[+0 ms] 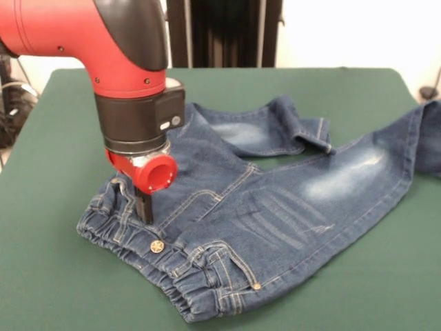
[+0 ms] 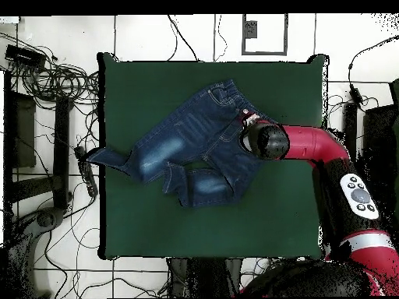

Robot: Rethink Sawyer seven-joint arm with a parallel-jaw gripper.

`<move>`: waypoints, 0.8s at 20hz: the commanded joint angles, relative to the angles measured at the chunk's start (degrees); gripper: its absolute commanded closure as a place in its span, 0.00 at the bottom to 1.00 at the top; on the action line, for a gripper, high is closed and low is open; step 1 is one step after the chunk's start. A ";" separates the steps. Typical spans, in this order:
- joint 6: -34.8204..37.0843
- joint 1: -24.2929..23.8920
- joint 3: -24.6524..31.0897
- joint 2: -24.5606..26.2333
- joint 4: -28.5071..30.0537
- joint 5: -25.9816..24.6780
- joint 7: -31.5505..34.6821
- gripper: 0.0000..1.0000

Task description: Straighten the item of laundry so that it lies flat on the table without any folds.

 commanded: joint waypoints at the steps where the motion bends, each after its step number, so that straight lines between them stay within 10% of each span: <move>1: 5.65 0.46 5.86 -0.37 -1.12 -2.78 -19.37 0.00; 16: 7.98 -0.57 6.70 -2.21 1.15 0.17 -21.44 0.00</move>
